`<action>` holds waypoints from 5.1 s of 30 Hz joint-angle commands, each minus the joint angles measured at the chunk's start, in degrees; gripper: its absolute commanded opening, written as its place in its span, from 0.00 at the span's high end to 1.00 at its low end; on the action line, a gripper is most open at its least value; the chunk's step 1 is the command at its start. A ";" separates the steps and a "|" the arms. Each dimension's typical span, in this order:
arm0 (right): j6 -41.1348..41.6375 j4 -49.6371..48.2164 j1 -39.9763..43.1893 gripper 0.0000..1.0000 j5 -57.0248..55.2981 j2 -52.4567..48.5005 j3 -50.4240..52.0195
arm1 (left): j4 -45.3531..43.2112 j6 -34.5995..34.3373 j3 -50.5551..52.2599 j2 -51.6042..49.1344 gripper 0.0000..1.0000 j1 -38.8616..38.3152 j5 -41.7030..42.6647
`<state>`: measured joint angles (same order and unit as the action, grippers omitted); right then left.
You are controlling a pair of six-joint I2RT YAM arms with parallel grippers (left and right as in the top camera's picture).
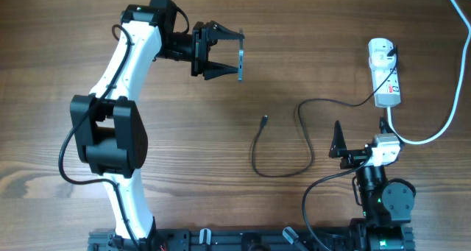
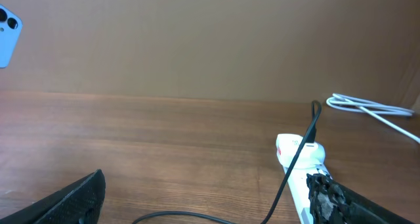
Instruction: Plug charger to phone and switch on socket
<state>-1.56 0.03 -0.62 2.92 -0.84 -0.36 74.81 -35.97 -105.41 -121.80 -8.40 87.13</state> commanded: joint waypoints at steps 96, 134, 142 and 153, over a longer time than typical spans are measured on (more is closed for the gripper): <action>38.62 77.15 -46.95 0.06 -25.57 -105.09 -125.02 | 4.50 -0.33 -1.46 2.45 0.33 0.26 3.21; 40.76 74.55 -46.95 0.95 -29.51 -108.89 -124.45 | 4.33 -0.35 -1.46 2.45 0.27 0.31 3.21; 65.61 75.10 -42.40 0.96 -29.51 -108.76 -124.45 | 4.11 -0.52 -1.46 2.45 0.00 0.31 3.06; 98.55 74.99 -39.21 0.96 -16.39 -107.78 -124.45 | 2.45 -11.78 -1.46 2.45 0.23 0.31 3.19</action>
<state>91.18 75.55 -39.59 -15.07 -109.30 -124.33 78.54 -42.02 -105.78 -121.38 -8.21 89.08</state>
